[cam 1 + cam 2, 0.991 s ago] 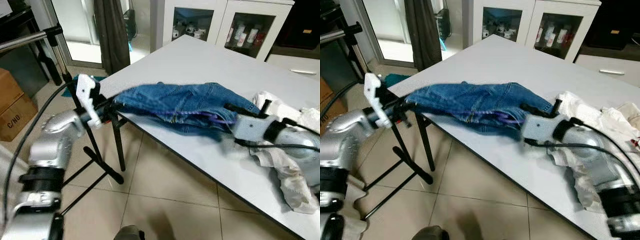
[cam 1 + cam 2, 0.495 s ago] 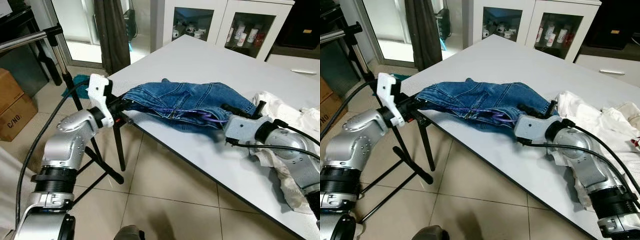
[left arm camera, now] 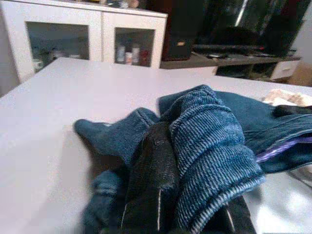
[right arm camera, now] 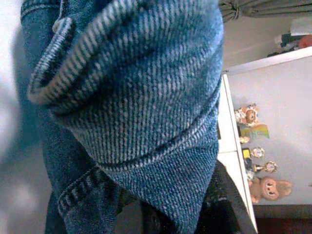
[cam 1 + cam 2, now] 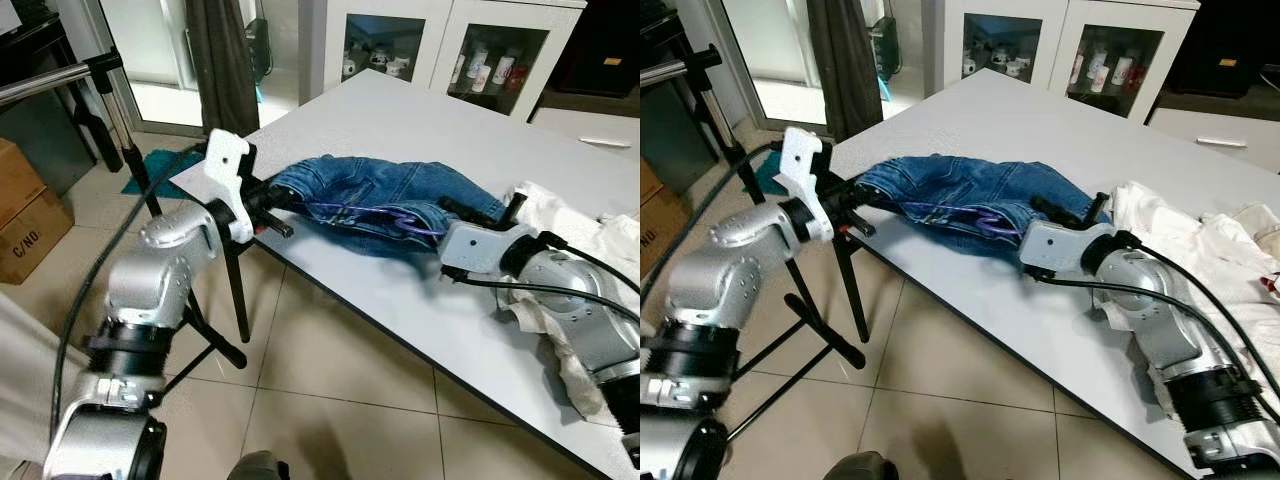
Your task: Hang hanger
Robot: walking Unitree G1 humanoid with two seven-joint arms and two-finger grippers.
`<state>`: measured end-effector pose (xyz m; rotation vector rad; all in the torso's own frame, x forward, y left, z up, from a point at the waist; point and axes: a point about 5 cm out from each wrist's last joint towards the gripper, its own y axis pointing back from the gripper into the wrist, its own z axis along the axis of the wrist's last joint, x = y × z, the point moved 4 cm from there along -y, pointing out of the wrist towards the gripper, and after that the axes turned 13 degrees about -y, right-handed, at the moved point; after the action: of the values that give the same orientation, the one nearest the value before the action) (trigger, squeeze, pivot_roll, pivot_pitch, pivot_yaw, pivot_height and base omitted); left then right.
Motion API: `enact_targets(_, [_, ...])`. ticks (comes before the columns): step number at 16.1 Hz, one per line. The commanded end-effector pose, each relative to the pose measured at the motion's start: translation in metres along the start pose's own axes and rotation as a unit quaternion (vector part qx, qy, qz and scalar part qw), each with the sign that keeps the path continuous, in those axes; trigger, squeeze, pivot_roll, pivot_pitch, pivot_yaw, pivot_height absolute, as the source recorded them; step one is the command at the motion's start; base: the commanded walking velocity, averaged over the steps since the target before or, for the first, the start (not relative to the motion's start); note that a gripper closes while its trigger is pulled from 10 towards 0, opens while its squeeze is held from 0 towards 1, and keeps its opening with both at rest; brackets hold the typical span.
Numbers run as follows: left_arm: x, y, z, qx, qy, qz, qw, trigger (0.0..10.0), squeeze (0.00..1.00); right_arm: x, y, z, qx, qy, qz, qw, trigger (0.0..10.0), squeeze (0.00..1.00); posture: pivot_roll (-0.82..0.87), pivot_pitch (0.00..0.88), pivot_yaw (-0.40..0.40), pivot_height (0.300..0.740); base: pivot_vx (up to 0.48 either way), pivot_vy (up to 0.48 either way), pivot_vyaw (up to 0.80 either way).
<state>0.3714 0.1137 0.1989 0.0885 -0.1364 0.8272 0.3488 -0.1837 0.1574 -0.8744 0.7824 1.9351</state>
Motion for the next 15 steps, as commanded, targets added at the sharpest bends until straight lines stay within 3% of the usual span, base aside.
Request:
enact_targets(1, [0.004, -0.001, 0.008, -0.005, -0.001, 0.006, 1.0, 10.0, 0.0, -0.015, 0.002, -0.007, 0.019, 0.008, -0.022, 1.0, 10.0, 0.0, 0.2, 0.0, 0.003, 0.74, 0.0, 0.0, 0.0])
enact_targets(3, [0.004, -0.002, 0.015, -0.014, 0.014, 0.016, 1.0, 10.0, 0.0, -0.013, 0.001, -0.004, 0.021, 0.012, -0.021, 0.999, 10.0, 0.0, 0.2, 0.0, 0.009, 0.74, 0.0, 0.0, 0.0])
enact_targets(6, [-0.008, -0.014, 0.024, -0.031, 0.026, 0.012, 0.999, 10.0, 0.0, -0.002, -0.011, 0.011, 0.003, -0.012, -0.017, 1.0, 10.0, 0.0, 0.2, 0.0, 0.004, 0.74, 0.0, 0.0, 0.0])
enact_targets(9, [-0.022, -0.027, 0.032, -0.041, 0.031, 0.0, 0.999, 10.0, 0.0, -0.005, -0.018, 0.014, 0.003, -0.028, -0.026, 0.999, 10.0, 0.0, 0.2, 0.0, 0.004, 0.74, 0.0, 0.0, 0.0])
enact_targets(15, [-0.04, -0.04, 0.044, -0.06, 0.041, -0.017, 0.997, 10.0, 0.0, -0.004, -0.022, 0.013, 0.014, -0.07, -0.028, 0.997, 10.0, 0.0, 0.2, 0.0, 0.0, 0.74, 0.0, 0.0, 0.0])
